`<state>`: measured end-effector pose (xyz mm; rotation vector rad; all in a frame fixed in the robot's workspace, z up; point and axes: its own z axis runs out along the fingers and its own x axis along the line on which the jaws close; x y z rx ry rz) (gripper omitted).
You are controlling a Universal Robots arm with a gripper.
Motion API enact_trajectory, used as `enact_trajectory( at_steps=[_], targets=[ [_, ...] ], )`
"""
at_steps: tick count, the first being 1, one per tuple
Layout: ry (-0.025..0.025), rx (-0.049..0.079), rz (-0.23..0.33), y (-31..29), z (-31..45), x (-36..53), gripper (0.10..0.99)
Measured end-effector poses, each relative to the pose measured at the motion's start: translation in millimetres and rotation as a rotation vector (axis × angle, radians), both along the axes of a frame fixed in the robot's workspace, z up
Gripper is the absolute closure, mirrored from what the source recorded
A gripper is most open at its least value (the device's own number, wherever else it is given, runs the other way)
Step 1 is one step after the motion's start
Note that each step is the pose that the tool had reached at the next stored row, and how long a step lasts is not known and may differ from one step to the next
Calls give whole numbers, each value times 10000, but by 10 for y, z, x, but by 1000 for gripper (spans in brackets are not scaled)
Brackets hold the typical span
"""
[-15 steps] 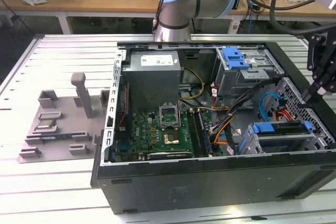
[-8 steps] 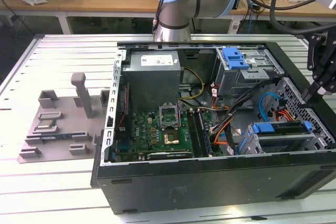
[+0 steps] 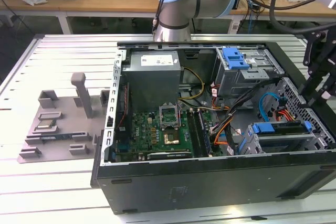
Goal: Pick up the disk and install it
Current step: 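Insert the second disk wire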
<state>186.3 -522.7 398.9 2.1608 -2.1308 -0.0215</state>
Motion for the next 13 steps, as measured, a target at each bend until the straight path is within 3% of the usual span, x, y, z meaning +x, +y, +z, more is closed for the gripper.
enact_trajectory(
  at_steps=[1,2,3,8,13],
  targets=[
    [1,6,4,38,-9,-21,725],
    [0,5,17,94,-30,-82,725],
    [0,5,69,107,-89,-169,725],
    [0,5,166,107,-176,-303,725],
    [0,4,193,107,-222,-317,725]
  ],
)
